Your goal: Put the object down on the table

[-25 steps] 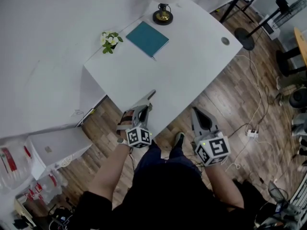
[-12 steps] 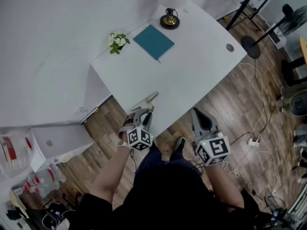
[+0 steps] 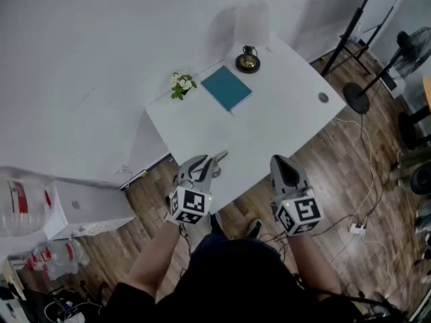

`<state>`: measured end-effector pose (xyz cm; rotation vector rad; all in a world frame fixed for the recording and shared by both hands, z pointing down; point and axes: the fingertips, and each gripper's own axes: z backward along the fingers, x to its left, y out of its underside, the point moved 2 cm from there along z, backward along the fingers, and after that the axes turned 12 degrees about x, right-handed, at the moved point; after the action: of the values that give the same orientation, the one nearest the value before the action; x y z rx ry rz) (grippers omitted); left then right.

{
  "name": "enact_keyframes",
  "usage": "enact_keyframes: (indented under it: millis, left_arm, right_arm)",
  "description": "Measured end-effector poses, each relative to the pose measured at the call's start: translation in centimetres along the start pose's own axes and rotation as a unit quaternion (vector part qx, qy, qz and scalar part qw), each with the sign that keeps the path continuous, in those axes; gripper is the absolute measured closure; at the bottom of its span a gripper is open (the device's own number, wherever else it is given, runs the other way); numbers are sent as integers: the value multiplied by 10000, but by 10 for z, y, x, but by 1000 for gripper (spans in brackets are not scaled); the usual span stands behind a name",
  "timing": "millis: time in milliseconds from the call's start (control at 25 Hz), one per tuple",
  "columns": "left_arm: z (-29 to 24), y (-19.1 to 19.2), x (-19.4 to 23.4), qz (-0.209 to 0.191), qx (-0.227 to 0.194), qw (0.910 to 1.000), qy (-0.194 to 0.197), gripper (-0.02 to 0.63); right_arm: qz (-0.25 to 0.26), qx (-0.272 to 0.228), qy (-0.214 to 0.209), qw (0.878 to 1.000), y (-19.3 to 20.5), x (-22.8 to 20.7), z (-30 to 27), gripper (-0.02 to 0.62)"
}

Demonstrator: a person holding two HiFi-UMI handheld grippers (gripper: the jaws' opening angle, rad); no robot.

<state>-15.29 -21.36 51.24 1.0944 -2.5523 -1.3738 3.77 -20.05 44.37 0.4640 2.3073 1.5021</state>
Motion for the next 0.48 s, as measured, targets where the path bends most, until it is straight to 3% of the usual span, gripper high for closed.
enact_keyframes:
  millis: [200,480]
  left_arm:
    - [51,-79,29,492,-999,9935,-257,594]
    - [90,-126,50,1026,-1611,9798,-593,597]
  right_arm:
    - [182,-471,84,9987,-44,-2,14,591]
    - [389,-771,245,9960,-85,-4,34,592]
